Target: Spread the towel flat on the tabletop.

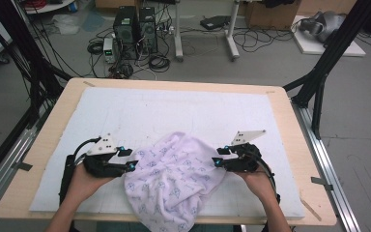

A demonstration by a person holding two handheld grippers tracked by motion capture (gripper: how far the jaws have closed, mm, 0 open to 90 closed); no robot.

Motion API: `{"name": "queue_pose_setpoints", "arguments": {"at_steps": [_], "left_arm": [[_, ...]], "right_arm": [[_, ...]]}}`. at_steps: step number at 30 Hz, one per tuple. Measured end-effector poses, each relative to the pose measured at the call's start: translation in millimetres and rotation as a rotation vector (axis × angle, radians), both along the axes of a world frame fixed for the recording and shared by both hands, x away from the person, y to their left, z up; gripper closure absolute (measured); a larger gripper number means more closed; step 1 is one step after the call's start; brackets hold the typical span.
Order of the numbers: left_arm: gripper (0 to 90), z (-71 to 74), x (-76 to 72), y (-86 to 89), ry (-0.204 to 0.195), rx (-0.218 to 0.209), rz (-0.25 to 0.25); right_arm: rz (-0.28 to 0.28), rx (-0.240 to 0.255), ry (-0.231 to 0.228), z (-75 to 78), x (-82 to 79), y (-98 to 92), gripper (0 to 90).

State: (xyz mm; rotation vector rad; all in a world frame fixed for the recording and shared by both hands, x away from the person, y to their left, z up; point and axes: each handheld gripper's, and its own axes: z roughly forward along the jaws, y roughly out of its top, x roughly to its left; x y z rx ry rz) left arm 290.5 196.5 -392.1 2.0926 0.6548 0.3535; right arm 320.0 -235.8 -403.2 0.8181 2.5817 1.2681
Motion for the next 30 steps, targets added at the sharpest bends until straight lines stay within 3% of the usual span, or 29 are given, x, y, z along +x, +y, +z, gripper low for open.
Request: {"name": "queue_pose_setpoints", "arguments": {"at_steps": [1, 4, 6, 7, 8, 9, 10, 11, 12, 13, 14, 15, 16, 17, 18, 20, 21, 22, 23, 25, 26, 27, 28, 29, 30], "left_arm": [[48.0, -6.3, 12.8, -4.1, 0.016, 0.003, 0.024], [44.8, -13.4, 26.0, -8.1, 0.021, 0.021, 0.062], [43.5, -19.3, 36.1, -9.2, 0.053, 0.004, 0.082], [43.3, -26.4, 45.1, -11.5, 0.086, 0.005, 0.089], [44.6, -26.4, 45.1, -11.5, 0.086, 0.005, 0.089], [51.6, -33.4, 52.2, -14.1, 0.149, 0.014, 0.047], [59.6, -33.4, 52.2, -14.1, 0.149, 0.014, 0.047], [71.7, -38.2, 54.0, -16.3, 0.175, 0.046, 0.008], [79.1, -38.2, 54.0, -16.3, 0.175, 0.046, 0.008], [84.3, -37.2, 52.1, -16.9, 0.156, 0.066, 0.0], [85.3, -37.2, 52.1, -16.9, 0.156, 0.066, 0.0], [85.7, -30.4, 49.3, -13.9, 0.111, 0.045, 0.028], [85.8, -30.4, 49.3, -13.9, 0.111, 0.045, 0.028], [85.9, -23.7, 47.4, -10.1, 0.086, 0.031, 0.048], [85.9, -17.2, 46.1, -6.5, 0.064, 0.011, 0.069], [85.9, -2.5, 42.4, 2.1, 0.007, -0.03, 0.123], [85.9, 10.7, 37.7, 8.2, -0.045, -0.049, 0.163], [85.8, 10.7, 37.7, 8.2, -0.045, -0.049, 0.163], [85.7, 21.6, 28.8, 12.7, -0.091, -0.078, 0.17], [85.6, 24.0, 24.3, 13.1, -0.097, -0.074, 0.156], [85.6, 24.2, 20.2, 12.6, -0.08, -0.058, 0.127], [83.3, 16.8, 12.5, 9.6, 0.006, -0.032, 0.021], [79.3, 16.8, 12.5, 9.6, 0.006, -0.032, 0.021], [79.3, 9.3, 8.3, 6.8, 0.069, -0.007, -0.041], [71.5, 3.7, 4.6, 4.6, 0.101, 0.018, -0.073]], "right_arm": [[-0.054, -0.026, 0.017, -5.8, 7.0, -2.5, 50.5], [-0.087, -0.039, 0.036, -11.2, 13.9, -5.6, 50.5], [-0.097, -0.032, 0.061, -15.0, 18.7, -7.5, 51.1], [-0.094, -0.035, 0.098, -19.9, 24.0, -7.7, 53.8], [-0.094, -0.035, 0.098, -19.9, 24.0, -7.7, 53.8], [-0.081, -0.054, 0.13, -25.8, 28.7, -5.6, 62.5], [-0.081, -0.054, 0.13, -25.8, 28.7, -5.6, 62.5], [-0.037, -0.077, 0.146, -30.8, 31.9, -1.3, 76.7], [-0.037, -0.077, 0.146, -30.8, 31.9, -1.3, 76.7], [0.005, -0.093, 0.143, -32.3, 33.9, 4.3, 82.5], [0.005, -0.093, 0.143, -32.3, 33.9, 4.3, 82.5], [0.014, -0.13, 0.123, -28.0, 36.4, 9.4, 83.3], [0.01, -0.138, 0.115, -24.7, 37.5, 10.8, 83.4], [0.005, -0.138, 0.076, -16.8, 40.3, 11.5, 83.4], [0.005, -0.138, 0.076, -16.8, 40.3, 11.5, 83.4], [-0.026, -0.127, 0.014, 1.8, 45.2, 9.8, 83.5], [-0.059, -0.102, -0.057, 22.5, 48.4, 7.8, 83.4], [-0.059, -0.102, -0.057, 22.5, 48.4, 7.8, 83.4], [-0.077, -0.068, -0.116, 39.2, 48.1, 7.1, 83.3], [-0.062, -0.05, -0.139, 44.5, 45.5, 9.1, 82.7], [-0.062, -0.05, -0.139, 44.5, 45.5, 9.1, 82.7], [-0.009, -0.066, -0.083, 35.3, 43.2, 14.4, 74.6], [-0.009, -0.066, -0.083, 35.3, 43.2, 14.4, 74.6], [0.017, -0.066, -0.046, 29.3, 42.8, 16.0, 68.8], [0.023, -0.09, -0.005, 19.4, 41.1, 18.2, 64.3]]}}
